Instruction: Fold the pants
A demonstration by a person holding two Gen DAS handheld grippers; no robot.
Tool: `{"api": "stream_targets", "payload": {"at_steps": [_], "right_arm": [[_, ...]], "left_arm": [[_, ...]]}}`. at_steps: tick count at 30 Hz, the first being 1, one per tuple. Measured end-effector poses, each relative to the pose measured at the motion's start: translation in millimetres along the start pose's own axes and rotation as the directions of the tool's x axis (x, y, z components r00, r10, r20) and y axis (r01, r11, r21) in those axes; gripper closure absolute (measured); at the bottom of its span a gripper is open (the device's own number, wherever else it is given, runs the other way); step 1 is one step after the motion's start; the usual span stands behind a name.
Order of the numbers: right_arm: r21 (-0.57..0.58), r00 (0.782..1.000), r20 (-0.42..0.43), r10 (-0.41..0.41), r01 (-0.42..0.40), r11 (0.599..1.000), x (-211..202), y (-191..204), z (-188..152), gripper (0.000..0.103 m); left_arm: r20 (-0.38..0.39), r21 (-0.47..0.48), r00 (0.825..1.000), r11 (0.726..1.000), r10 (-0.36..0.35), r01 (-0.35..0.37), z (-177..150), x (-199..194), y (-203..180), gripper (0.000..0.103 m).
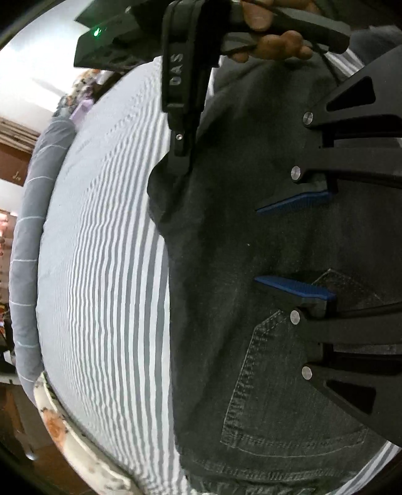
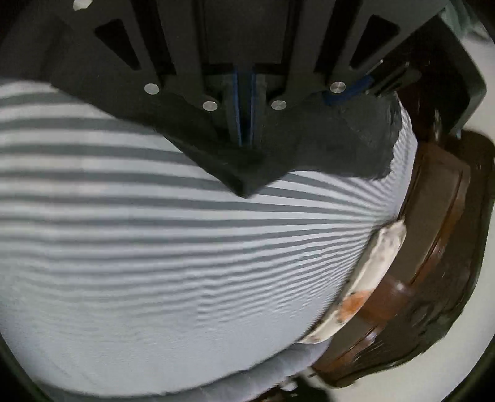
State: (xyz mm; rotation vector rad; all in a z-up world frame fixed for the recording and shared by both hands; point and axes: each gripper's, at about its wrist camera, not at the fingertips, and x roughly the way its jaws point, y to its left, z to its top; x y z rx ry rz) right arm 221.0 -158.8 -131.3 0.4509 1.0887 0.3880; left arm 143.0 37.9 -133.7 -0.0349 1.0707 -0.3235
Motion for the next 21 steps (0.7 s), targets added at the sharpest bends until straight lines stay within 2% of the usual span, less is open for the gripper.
{"api": "stream_targets", "payload": {"at_steps": [4,8,10,12,15,19,21], "right_arm": [[0.064,0.999,0.047,-0.026,0.023,0.998,-5.1,-19.8,3.1,0.097],[0.123,0.993,0.118,0.016,-0.03,0.992,-51.4,-42.9,-5.5,0.092],[0.137,0.988,0.153,0.005,-0.026,0.99,-84.5,-59.1,-19.3,0.086],[0.16,0.985,0.171,-0.018,-0.01,0.987,-113.0,-78.7,-35.6,0.075],[0.243,0.975,0.21,-0.074,0.021,0.97,-165.8,-119.6,-73.5,0.074],[0.406,0.959,0.249,-0.135,0.023,0.914,-226.9,-179.8,-138.4,0.072],[0.482,0.954,0.259,-0.152,0.008,0.876,-246.1,-205.6,-171.4,0.071]], "left_arm": [[-0.016,-0.002,0.999,0.999,0.041,-0.041,2.9,8.0,-0.9,0.061],[0.009,-0.006,0.997,0.997,0.078,-0.078,9.4,9.7,-8.8,0.061],[0.028,-0.016,0.998,0.998,0.054,-0.054,10.0,9.1,-12.3,0.061],[0.053,-0.018,0.998,1.0,0.016,-0.015,12.2,4.5,-19.7,0.061],[0.089,0.029,0.996,0.999,-0.026,0.023,10.7,-4.8,-36.1,0.061],[0.093,0.114,0.989,0.988,-0.114,0.103,5.3,-11.4,-62.5,0.06],[0.091,0.198,0.985,0.972,-0.149,0.129,-1.1,-14.9,-82.5,0.06]]}}
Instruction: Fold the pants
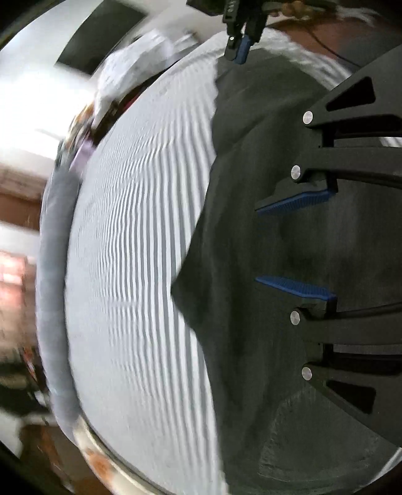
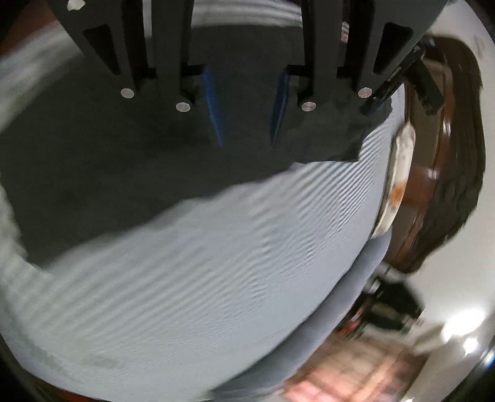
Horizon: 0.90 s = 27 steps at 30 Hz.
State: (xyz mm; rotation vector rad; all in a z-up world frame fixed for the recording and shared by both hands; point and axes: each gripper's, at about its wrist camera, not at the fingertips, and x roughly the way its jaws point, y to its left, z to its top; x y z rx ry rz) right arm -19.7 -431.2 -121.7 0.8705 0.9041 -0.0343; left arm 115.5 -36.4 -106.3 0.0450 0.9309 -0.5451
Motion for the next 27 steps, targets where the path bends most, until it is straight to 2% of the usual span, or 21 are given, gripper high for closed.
{"api": "stream_targets", "payload": {"at_steps": [4,6,11,19,27], "right_arm": [[0.119,1.0,0.008,-0.019,0.018,0.993,-21.2,-53.1,-26.8,0.071],[0.152,1.0,0.003,-0.018,0.018,0.988,-22.2,-66.6,-36.5,0.071],[0.224,0.999,0.007,0.038,-0.039,0.974,-15.8,-90.8,-53.8,0.071],[0.263,0.988,0.116,0.102,-0.13,0.956,-9.7,-116.9,-35.0,0.073],[0.258,0.966,0.248,0.079,-0.144,0.955,-28.2,-137.1,1.5,0.072]], "left_arm": [[-0.024,0.091,0.999,0.995,-0.045,0.047,-9.3,-4.4,-35.0,0.059],[-0.042,0.139,0.997,0.988,-0.06,0.066,-14.3,-3.9,-56.2,0.059],[-0.096,0.161,0.99,0.98,-0.101,0.116,-26.8,3.9,-93.9,0.059],[-0.136,0.212,0.983,0.966,-0.122,0.149,-26.8,26.9,-148.7,0.059],[-0.157,0.153,0.984,0.982,-0.084,0.109,-11.8,61.2,-154.2,0.059]]}}
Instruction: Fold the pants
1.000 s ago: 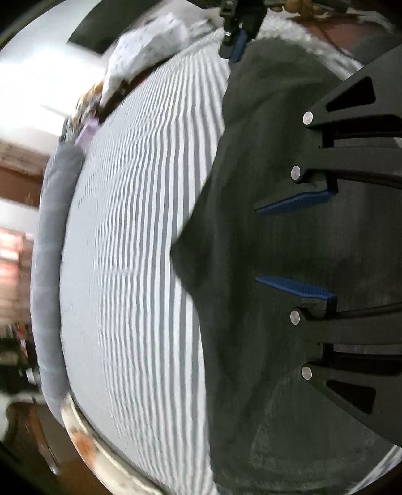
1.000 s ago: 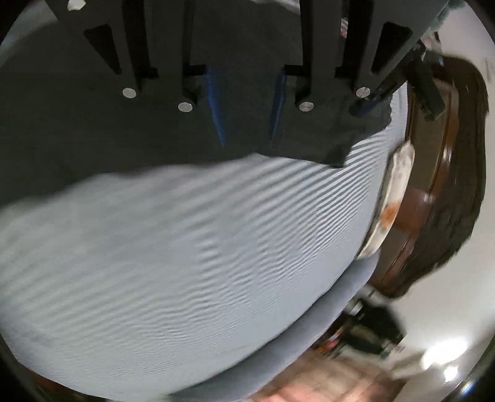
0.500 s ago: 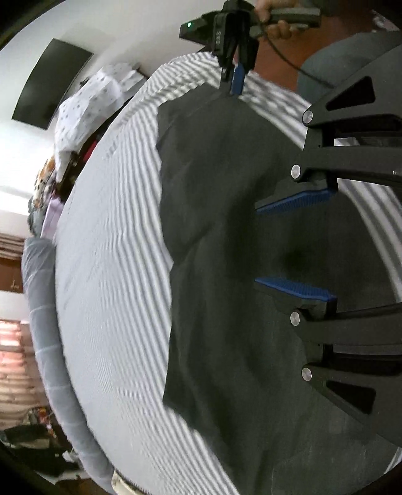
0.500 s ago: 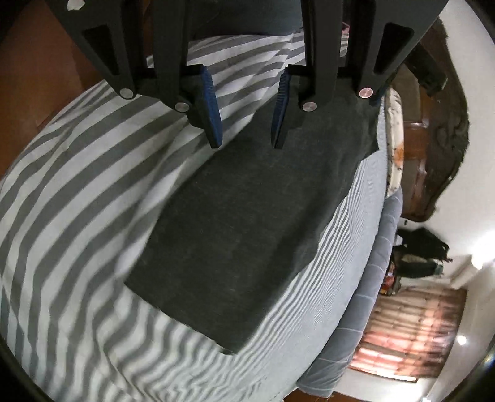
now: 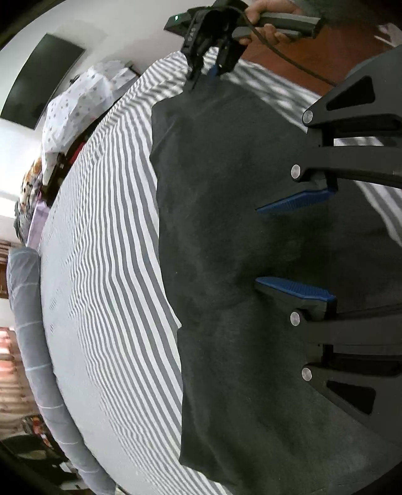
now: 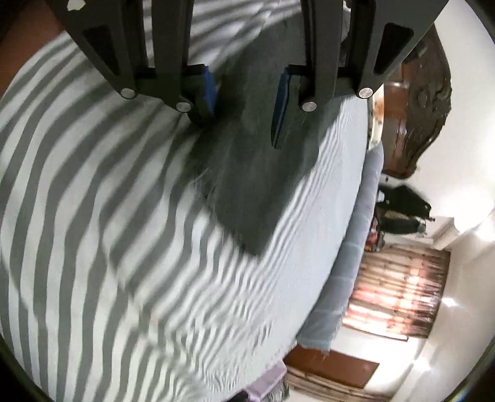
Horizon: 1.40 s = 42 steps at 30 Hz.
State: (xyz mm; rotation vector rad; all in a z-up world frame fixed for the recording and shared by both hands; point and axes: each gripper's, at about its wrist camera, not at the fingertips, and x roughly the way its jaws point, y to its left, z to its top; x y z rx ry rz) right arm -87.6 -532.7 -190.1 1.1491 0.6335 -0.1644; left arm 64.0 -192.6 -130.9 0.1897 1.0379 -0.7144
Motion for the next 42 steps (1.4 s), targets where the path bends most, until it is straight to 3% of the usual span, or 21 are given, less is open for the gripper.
{"api": "stream_targets", "payload": {"at_steps": [9,13,17,19,20,23,33,39,42], "right_arm": [[-0.054,0.999,0.036,-0.023,0.025,0.998,-8.6,-18.2,19.1,0.074],[-0.057,0.999,0.034,0.026,-0.024,0.998,-10.3,-31.6,18.8,0.073],[-0.053,0.993,-0.027,0.117,-0.118,0.992,-4.0,-33.8,12.1,0.073],[-0.061,0.992,-0.053,0.113,-0.116,0.991,-1.7,-32.5,9.0,0.082],[-0.053,0.992,-0.066,0.11,-0.113,0.992,-0.4,-32.8,8.6,0.094],[-0.042,0.99,-0.066,0.121,-0.124,0.991,-4.7,-25.6,7.5,0.096],[-0.036,0.973,-0.062,0.224,-0.227,0.973,-25.3,31.0,4.6,0.097],[-0.095,0.956,-0.121,0.266,-0.278,0.956,-15.8,100.5,-9.2,0.097],[-0.144,0.944,-0.168,0.282,-0.307,0.941,-5.0,143.7,-22.4,0.097]], "left_arm": [[0.004,0.028,0.999,0.999,0.043,-0.043,-4.6,14.1,-0.9,0.059],[0.011,0.041,0.998,0.998,0.055,-0.056,-5.3,15.3,-2.5,0.058],[0.016,0.052,0.997,0.996,0.07,-0.071,-5.6,15.3,-4.7,0.058],[0.017,0.054,0.997,0.996,0.07,-0.071,-5.3,15.9,-4.4,0.057],[0.017,0.056,0.997,0.996,0.072,-0.073,-5.1,16.6,-5.0,0.057],[0.014,0.056,0.997,0.996,0.075,-0.076,-3.7,17.3,-5.3,0.057],[0.028,0.041,0.997,0.996,0.073,-0.074,-4.2,17.3,-6.7,0.055],[0.035,-0.058,0.999,0.998,-0.031,0.033,2.0,-1.9,15.0,0.055],[0.088,-0.071,0.996,0.997,-0.006,0.012,1.4,-28.9,34.9,0.055]]}}
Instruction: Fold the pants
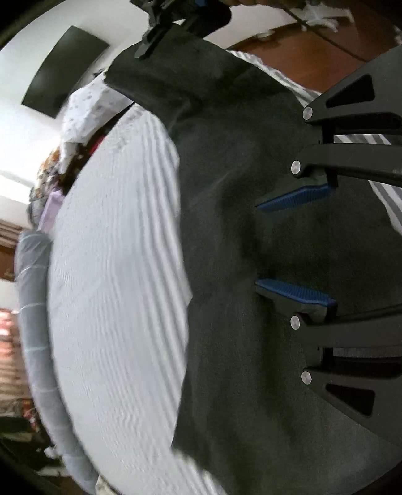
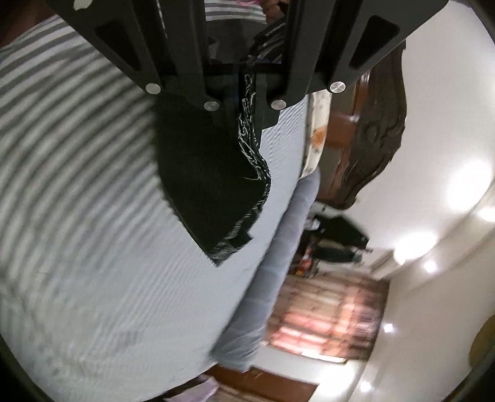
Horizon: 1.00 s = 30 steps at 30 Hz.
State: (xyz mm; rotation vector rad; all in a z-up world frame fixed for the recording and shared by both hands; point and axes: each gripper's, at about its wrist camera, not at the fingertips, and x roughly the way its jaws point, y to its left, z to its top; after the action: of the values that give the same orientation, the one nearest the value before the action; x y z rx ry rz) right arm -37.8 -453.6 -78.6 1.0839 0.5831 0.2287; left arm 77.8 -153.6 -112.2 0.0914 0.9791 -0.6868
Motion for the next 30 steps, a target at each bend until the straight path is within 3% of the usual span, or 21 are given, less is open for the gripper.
{"api": "stream_targets", "payload": {"at_steps": [4,9,13,17,22,24,26,30], "right_arm": [[-0.074,0.995,-0.093,0.041,-0.048,0.996,49.0,54.4,-17.6,0.097],[-0.143,0.971,-0.235,0.035,-0.07,0.987,127.8,100.1,-60.1,0.097],[-0.169,0.935,-0.354,-0.007,-0.056,0.984,195.8,115.0,-104.7,0.097],[-0.184,0.89,-0.452,-0.059,-0.028,0.983,247.1,113.9,-152.8,0.097],[-0.253,0.842,-0.518,-0.149,0.016,0.967,286.7,118.6,-195.7,0.094],[-0.29,0.825,-0.529,-0.201,0.047,0.956,297.1,118.8,-213.2,0.082],[-0.28,0.818,-0.539,-0.202,0.052,0.959,298.5,116.1,-220.8,0.07],[-0.288,0.817,-0.547,-0.182,0.02,0.957,278.5,113.7,-227.5,0.063]], "left_arm": [[0.048,-0.03,0.999,0.999,0.015,-0.014,2.4,-39.1,42.2,0.055],[0.11,-0.159,0.993,0.987,0.041,-0.023,3.2,-98.2,124.1,0.055],[0.147,-0.257,0.985,0.965,0.093,-0.053,-7.1,-129.7,176.4,0.055],[0.157,-0.376,0.976,0.923,0.152,-0.084,-29.1,-144.7,221.8,0.055],[0.156,-0.445,0.982,0.895,0.107,-0.027,-40.7,-138.6,241.9,0.055],[0.153,-0.445,0.985,0.896,0.075,0.001,-40.7,-132.5,242.1,0.055],[0.154,-0.442,0.986,0.897,0.056,0.019,-40.2,-131.5,243.9,0.055],[0.161,-0.416,0.985,0.909,0.058,0.015,-40.2,-134.5,239.6,0.055]]}}
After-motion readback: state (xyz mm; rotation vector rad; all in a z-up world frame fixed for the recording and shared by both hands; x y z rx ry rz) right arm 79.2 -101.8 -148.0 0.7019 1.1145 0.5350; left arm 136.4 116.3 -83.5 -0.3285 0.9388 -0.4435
